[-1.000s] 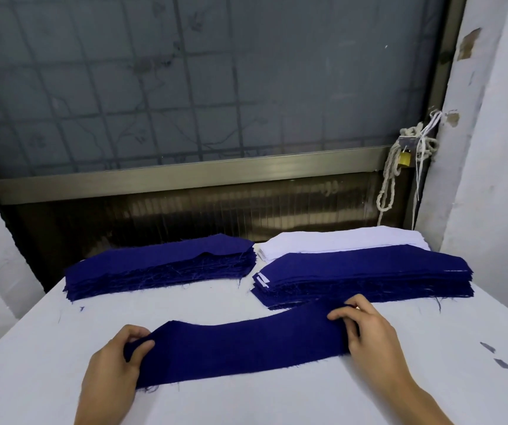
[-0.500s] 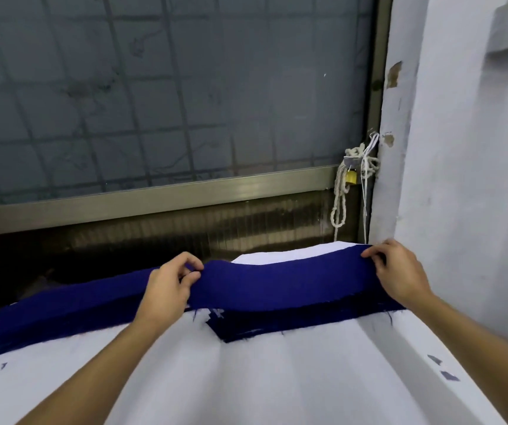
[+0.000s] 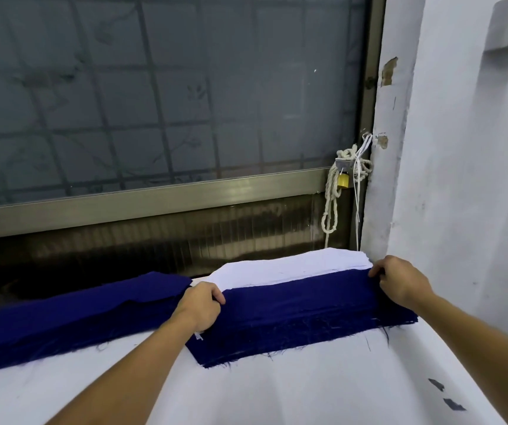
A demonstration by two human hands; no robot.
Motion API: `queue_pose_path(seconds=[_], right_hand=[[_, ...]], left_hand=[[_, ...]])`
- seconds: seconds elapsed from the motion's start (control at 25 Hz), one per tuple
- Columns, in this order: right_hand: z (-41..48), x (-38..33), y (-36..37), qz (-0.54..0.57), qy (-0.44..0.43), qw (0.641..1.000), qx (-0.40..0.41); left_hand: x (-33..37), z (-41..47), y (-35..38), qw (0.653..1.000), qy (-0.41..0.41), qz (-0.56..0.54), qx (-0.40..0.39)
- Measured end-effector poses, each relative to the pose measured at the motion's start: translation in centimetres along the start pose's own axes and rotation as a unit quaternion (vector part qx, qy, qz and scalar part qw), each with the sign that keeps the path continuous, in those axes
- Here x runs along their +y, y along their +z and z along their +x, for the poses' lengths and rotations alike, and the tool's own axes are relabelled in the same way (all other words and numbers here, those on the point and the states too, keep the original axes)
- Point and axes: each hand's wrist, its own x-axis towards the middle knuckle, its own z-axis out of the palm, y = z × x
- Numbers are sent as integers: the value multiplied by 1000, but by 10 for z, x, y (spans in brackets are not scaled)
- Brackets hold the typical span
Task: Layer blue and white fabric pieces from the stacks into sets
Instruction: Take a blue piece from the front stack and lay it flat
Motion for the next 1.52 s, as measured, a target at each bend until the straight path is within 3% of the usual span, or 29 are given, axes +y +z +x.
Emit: queue_pose_path(seconds=[0.12, 0.32, 0.56, 0.68, 1.04, 1.28, 1.52], right_hand=[[-4, 3, 7, -64, -28, 998, 4], [-12, -4, 12, -222, -60, 968, 99], [-21, -84, 22, -29, -115, 986, 114], [-27, -144, 38, 61, -133, 987, 68], [-34, -304, 103, 138, -222, 965, -5], [-31, -371, 131, 141, -295, 945, -31], [-28, -411, 151, 110, -356, 927, -48]], left_hand=[[-2, 2, 2, 999, 4, 37, -13], [-5, -3, -10, 991, 6, 132, 8], [-46, -9, -57, 983, 45, 129, 121], [-88, -12, -85, 984, 25, 83, 153], [-212, 1, -135, 988, -75, 95, 100], [-235, 30, -152, 992, -70, 87, 63], [-236, 37, -153, 990, -27, 84, 109]])
